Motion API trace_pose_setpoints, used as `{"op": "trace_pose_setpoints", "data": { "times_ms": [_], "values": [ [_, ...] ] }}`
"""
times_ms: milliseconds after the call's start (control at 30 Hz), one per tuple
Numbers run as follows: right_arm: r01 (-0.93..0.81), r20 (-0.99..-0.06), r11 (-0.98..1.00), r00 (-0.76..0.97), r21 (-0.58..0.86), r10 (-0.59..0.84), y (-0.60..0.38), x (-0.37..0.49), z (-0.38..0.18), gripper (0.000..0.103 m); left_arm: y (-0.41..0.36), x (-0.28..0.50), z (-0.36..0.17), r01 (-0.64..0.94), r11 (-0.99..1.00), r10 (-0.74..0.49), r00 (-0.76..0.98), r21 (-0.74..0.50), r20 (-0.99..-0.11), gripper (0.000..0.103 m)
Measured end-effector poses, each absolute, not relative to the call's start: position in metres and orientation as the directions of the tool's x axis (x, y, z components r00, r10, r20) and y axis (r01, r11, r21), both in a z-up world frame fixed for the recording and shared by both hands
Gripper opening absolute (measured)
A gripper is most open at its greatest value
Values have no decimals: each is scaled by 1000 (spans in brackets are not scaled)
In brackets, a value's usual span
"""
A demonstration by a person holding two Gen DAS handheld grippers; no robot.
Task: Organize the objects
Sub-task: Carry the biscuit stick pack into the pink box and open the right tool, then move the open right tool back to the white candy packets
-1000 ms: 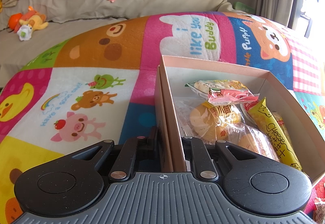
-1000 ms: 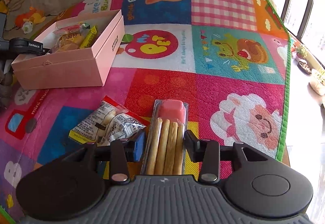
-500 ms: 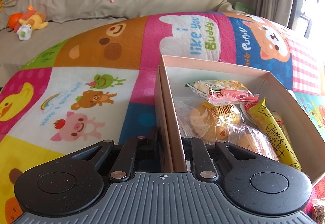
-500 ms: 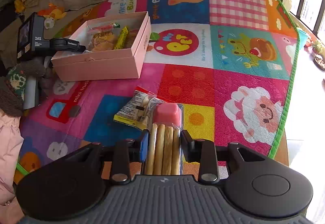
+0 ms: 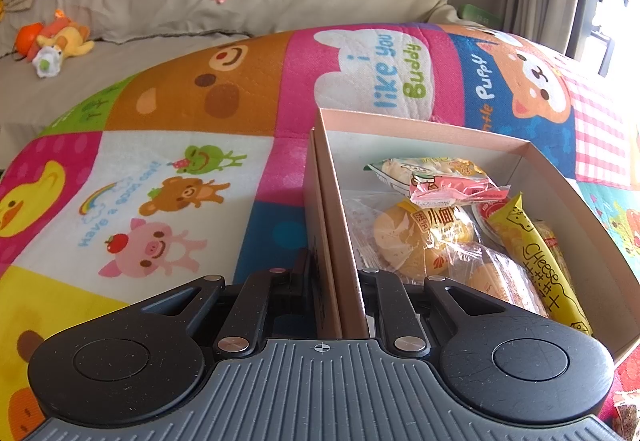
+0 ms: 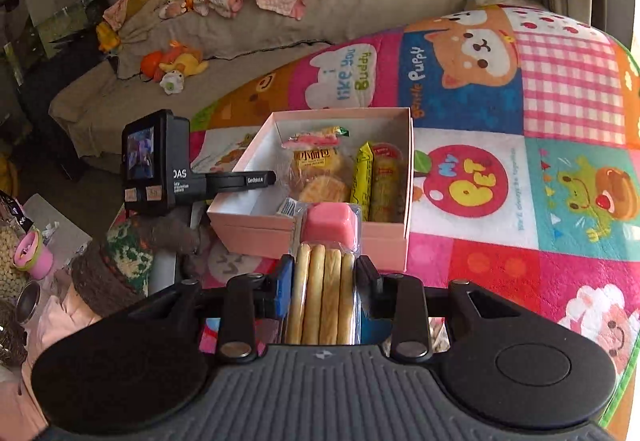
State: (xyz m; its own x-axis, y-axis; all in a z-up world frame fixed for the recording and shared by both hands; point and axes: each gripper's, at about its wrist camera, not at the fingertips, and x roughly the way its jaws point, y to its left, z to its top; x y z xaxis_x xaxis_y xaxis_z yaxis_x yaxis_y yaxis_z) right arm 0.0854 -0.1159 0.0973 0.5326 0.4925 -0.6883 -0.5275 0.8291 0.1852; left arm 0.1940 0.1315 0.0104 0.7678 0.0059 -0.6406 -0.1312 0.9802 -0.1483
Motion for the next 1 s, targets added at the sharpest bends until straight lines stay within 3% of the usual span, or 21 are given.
{"op": "trace_pose_setpoints", "data": {
  "times_ms": [333, 633, 1000],
  "values": [
    [-431, -699, 886, 579, 174, 419, -40, 187, 69, 33, 132, 194, 10, -129, 979, -2, 767, -157, -642, 16],
    [-414, -718, 871, 517, 266, 465, -28, 207, 37, 34, 132, 194, 10, -129, 979, -1, 767, -156, -642, 16],
    [-452, -631, 889, 668, 75, 393, -84, 143, 70, 63, 132, 194, 10, -129, 979, -1, 766, -156, -642, 16]
  ]
}}
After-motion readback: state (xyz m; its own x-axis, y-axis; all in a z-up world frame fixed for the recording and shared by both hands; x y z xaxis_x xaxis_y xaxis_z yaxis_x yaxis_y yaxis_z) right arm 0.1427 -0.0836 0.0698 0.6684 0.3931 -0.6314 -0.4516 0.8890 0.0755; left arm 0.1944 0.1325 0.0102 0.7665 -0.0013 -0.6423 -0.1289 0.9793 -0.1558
